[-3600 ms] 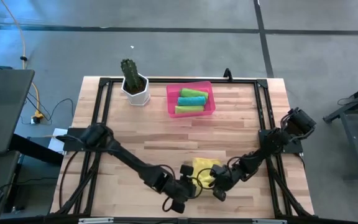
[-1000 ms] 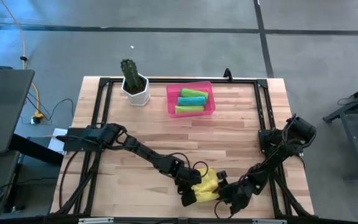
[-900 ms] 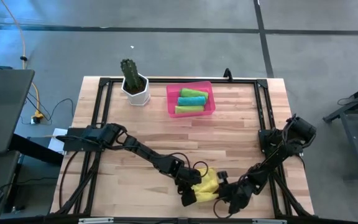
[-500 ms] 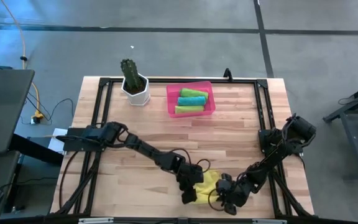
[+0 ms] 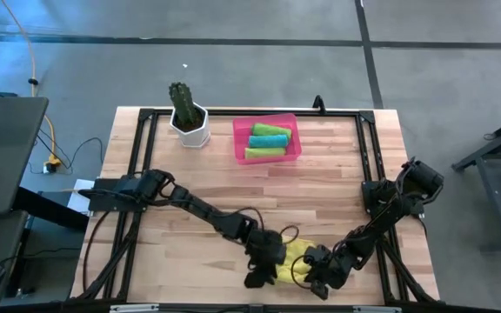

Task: Roll microfiber towels into tight, uniform cylinder then place into a basket
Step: Roll the yellow microfiber cloth

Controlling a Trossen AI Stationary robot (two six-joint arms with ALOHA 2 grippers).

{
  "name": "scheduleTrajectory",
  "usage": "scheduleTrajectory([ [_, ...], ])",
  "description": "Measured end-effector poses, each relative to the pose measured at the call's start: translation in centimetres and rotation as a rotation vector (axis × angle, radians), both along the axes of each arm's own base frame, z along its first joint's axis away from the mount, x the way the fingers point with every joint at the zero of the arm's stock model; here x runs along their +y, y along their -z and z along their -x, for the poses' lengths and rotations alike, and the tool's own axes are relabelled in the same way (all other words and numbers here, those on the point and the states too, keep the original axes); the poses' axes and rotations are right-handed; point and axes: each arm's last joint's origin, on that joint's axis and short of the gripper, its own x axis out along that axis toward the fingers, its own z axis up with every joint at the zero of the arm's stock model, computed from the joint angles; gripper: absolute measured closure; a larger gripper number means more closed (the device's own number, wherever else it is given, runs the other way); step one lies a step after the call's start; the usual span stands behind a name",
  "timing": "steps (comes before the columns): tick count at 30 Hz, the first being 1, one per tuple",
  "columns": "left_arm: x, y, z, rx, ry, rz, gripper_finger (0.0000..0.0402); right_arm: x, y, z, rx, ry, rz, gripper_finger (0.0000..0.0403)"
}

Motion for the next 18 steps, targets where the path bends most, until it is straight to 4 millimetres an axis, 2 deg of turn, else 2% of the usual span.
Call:
scheduleTrajectory([
  [4, -1.6, 0.2, 0.6, -0.051, 0.036, -0.114, 0.0289, -0.5, -0.3, 0.2, -0.004, 0.013, 0.065, 0.0392],
  [15, -4.1, 0.7, 1.7, -0.167, -0.16, -0.606, 0.0289, -2.2, -0.5, -0.7, 0.032, 0.05, 0.108, 0.0392],
  [18, -4.8, 0.7, 2.0, -0.192, -0.143, -0.649, 0.0289, -2.2, -0.5, -0.7, 0.034, 0.045, 0.107, 0.0392],
])
